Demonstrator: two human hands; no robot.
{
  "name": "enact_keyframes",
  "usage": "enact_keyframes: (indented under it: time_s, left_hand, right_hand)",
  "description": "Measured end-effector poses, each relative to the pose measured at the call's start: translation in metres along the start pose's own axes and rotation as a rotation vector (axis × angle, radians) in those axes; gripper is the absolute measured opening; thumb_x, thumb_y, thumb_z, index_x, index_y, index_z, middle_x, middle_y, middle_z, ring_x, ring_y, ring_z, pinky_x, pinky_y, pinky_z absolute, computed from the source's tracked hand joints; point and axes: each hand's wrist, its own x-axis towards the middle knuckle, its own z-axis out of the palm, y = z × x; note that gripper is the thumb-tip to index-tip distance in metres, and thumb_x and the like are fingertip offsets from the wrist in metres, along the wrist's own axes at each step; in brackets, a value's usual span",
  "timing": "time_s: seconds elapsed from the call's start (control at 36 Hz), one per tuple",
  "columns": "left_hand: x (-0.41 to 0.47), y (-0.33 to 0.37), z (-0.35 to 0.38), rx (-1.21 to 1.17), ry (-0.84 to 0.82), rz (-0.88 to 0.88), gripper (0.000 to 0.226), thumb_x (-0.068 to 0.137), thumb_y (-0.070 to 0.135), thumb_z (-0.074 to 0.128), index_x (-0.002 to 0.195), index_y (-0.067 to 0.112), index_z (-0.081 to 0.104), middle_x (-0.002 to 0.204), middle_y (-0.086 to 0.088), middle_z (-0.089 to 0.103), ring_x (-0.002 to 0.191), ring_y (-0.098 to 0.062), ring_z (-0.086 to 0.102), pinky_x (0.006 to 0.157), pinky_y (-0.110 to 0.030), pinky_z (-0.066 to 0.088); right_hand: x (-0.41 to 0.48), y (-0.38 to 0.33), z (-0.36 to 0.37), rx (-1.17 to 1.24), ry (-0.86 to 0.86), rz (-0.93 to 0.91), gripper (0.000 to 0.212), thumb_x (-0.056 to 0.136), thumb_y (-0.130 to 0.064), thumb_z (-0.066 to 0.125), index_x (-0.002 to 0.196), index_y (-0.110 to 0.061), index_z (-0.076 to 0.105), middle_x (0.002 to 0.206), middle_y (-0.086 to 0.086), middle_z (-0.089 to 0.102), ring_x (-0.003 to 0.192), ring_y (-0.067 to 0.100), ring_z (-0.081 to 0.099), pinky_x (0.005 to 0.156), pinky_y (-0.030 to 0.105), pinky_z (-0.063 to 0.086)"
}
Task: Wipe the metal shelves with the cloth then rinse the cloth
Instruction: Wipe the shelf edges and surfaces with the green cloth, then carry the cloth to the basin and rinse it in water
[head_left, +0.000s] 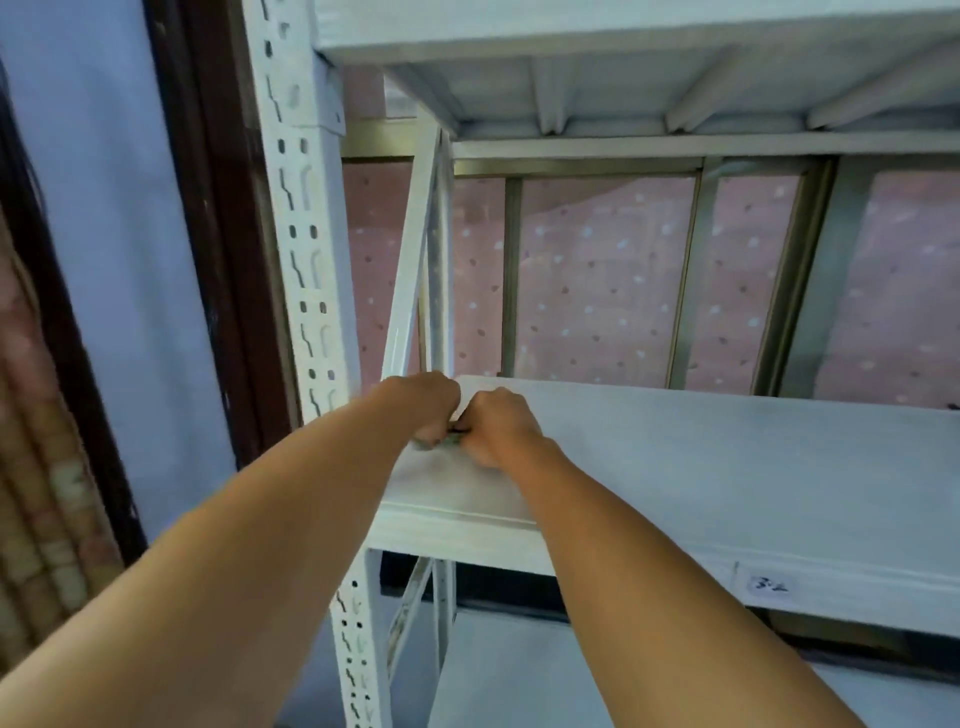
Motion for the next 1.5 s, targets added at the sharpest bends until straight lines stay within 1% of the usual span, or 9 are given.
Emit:
enact_keyframes:
  time_s: [0.08,0.33,0.47,0.64,0.81,1.0,1.11,1.25,1.5]
  left_hand:
    - [-0.027,-0.001,0.003,0.003,-0.016,-0.004,0.027,0.082,0.010,0.069,0.062,0.012,0.051,0.066,-0.001,0.053,0.070,-0.021,0.057,0.082,-0.032,0.056]
    - [-0.096,-0.002,0.018,-0.021,0.035,0.047,0.023,0.088,0.002,0.064,0.070,0.009,0.052,0.070,-0.002,0.051,0.064,-0.017,0.055,0.065,-0.025,0.049]
    - [-0.117,-0.009,0.027,-0.038,0.056,0.043,0.014,0.090,0.011,0.058,0.100,0.006,0.067,0.081,-0.003,0.061,0.067,-0.017,0.053,0.062,-0.023,0.046]
    - [-0.139,-0.005,0.031,-0.191,0.115,0.006,0.026,0.090,0.011,0.054,0.064,0.014,0.054,0.069,-0.001,0.052,0.060,-0.014,0.049,0.060,-0.025,0.045]
    - [-0.149,0.002,0.013,-0.333,0.132,0.076,0.020,0.090,0.019,0.055,0.091,0.015,0.075,0.090,-0.003,0.068,0.081,-0.020,0.063,0.070,-0.028,0.051]
    - [-0.157,0.042,-0.020,-1.010,0.126,0.089,0.032,0.082,0.040,0.074,0.109,0.024,0.067,0.109,0.001,0.064,0.102,-0.020,0.060,0.083,-0.031,0.051]
    - [-0.164,0.083,-0.035,-1.326,-0.003,0.049,0.047,0.090,0.062,0.053,0.115,0.024,0.062,0.111,-0.001,0.066,0.103,-0.021,0.064,0.095,-0.045,0.054]
    - [-0.171,0.137,-0.053,-1.766,-0.114,0.172,0.047,0.099,0.048,0.049,0.124,0.009,0.059,0.120,-0.018,0.066,0.110,-0.035,0.064,0.098,-0.052,0.051]
    - [-0.179,0.229,-0.094,-1.889,-0.101,0.349,0.061,0.083,0.049,0.069,0.129,0.009,0.062,0.126,-0.016,0.064,0.115,-0.032,0.062,0.098,-0.044,0.051]
  right_hand:
    - [-0.029,-0.015,-0.003,0.009,-0.005,-0.007,0.029,0.087,-0.018,0.057,0.106,-0.024,0.077,0.101,0.004,0.072,0.088,0.024,0.064,0.082,0.029,0.055]
    - [-0.098,-0.046,-0.017,-0.018,0.019,0.006,0.025,0.090,-0.024,0.059,0.107,-0.020,0.077,0.095,0.008,0.070,0.082,0.026,0.063,0.075,0.031,0.056]
    - [-0.125,-0.053,-0.024,-0.020,0.047,-0.012,0.021,0.089,-0.023,0.062,0.102,-0.015,0.078,0.090,0.009,0.067,0.078,0.026,0.060,0.070,0.030,0.053]
    - [-0.147,-0.055,-0.036,-0.034,0.026,-0.037,0.022,0.091,-0.018,0.060,0.106,-0.014,0.077,0.098,0.011,0.067,0.085,0.029,0.061,0.073,0.030,0.051]
    - [-0.162,-0.034,-0.069,0.052,-0.045,-0.052,0.025,0.090,-0.025,0.067,0.112,-0.020,0.077,0.098,0.005,0.073,0.085,0.026,0.064,0.079,0.034,0.057]
    - [-0.188,0.020,-0.120,0.145,-0.009,-0.008,0.026,0.085,-0.016,0.067,0.109,-0.021,0.078,0.101,0.001,0.076,0.090,0.022,0.066,0.083,0.031,0.056]
    - [-0.205,0.062,-0.146,0.277,0.026,0.049,0.026,0.086,-0.016,0.068,0.110,-0.022,0.078,0.091,-0.003,0.074,0.083,0.017,0.064,0.071,0.024,0.047]
    - [-0.226,0.119,-0.181,0.654,0.027,0.202,0.024,0.085,-0.011,0.075,0.109,-0.015,0.077,0.103,0.004,0.073,0.094,0.024,0.068,0.078,0.039,0.062]
    - [-0.275,0.208,-0.231,1.251,0.016,0.323,0.023,0.086,-0.003,0.073,0.108,0.001,0.070,0.106,0.019,0.071,0.096,0.031,0.070,0.070,0.042,0.062]
